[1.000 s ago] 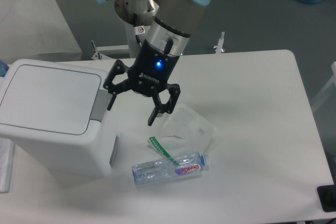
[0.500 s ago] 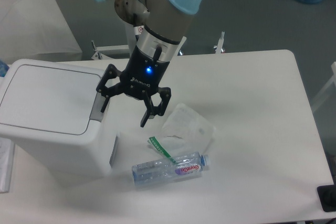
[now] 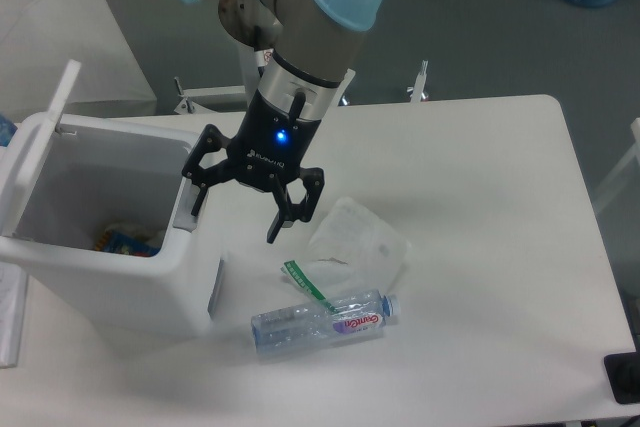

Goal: Open the trash can

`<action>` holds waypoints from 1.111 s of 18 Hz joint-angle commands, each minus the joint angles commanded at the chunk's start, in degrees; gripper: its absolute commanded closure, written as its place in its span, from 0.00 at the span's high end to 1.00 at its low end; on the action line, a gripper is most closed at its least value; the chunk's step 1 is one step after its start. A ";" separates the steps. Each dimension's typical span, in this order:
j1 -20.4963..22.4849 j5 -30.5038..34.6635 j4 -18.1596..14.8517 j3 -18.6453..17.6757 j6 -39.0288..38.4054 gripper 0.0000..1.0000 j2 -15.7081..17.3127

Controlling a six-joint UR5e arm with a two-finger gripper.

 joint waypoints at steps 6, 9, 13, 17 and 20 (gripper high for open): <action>3.24 -0.09 2.28 2.37 0.09 1.00 -0.44; 7.46 -0.09 3.60 4.65 2.01 1.00 -3.06; 12.47 -0.09 3.60 7.47 10.26 1.00 -7.90; 15.55 0.00 3.78 12.29 16.51 1.00 -15.01; 17.84 0.35 3.78 17.04 19.24 1.00 -19.76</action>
